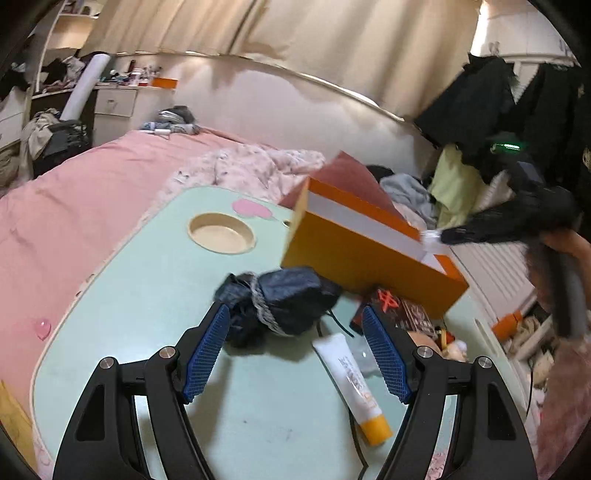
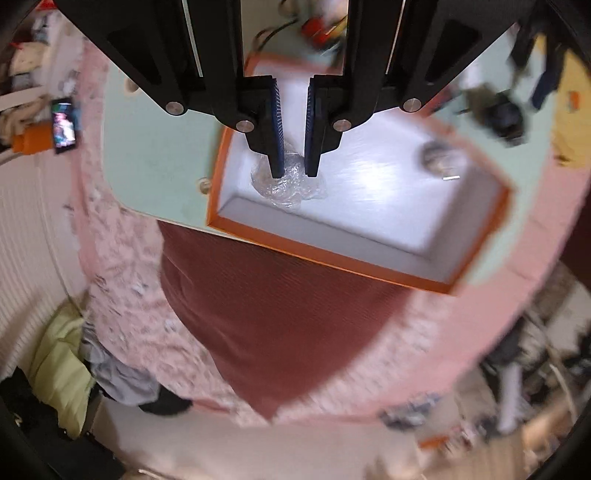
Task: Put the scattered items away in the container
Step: 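Reach into the box and grasp the clear plastic wrap with the right gripper, then lift the clear plastic wrap out and drop it on the table with right gripper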
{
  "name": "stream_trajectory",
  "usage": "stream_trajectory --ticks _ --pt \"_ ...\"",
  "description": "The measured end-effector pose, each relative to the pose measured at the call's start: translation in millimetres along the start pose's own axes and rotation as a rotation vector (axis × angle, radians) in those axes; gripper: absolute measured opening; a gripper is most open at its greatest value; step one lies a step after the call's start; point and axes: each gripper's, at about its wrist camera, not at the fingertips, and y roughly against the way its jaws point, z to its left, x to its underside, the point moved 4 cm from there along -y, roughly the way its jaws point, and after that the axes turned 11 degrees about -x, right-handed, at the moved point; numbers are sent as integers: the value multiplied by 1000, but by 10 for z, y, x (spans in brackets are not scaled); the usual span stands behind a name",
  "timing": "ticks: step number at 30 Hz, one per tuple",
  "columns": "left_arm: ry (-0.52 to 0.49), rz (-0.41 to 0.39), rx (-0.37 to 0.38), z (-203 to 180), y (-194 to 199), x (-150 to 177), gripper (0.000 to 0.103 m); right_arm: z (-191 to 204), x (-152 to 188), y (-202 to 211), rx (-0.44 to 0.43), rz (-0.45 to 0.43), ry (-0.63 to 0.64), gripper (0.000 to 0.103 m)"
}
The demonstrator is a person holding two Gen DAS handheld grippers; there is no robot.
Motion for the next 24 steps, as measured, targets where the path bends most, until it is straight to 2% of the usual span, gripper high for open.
stream_trajectory --ticks 3,5,9,12,16,19,21,23,24 --pt "48 -35 -1 95 38 -25 75 219 249 374 -120 -59 29 10" --pt "88 -66 -13 179 77 -54 75 309 490 522 -196 -64 46 10" --pt "163 -111 -36 351 128 -98 75 420 993 511 -349 -2 58 10" --pt "186 -107 -43 412 109 -110 75 509 1274 352 -445 65 54 11" --pt "160 -72 -35 367 33 -73 75 576 1443 82 -524 146 32 11" --pt "134 -62 -30 311 19 -57 75 552 1466 -40 -479 139 8 13" --pt "124 -63 -32 289 22 -56 75 492 1441 -17 -454 119 -20 25" --pt "109 -58 -31 262 17 -53 75 414 1406 82 -443 73 -52 51" --pt "100 -52 -30 246 17 -47 75 372 1386 151 -430 40 -68 55"
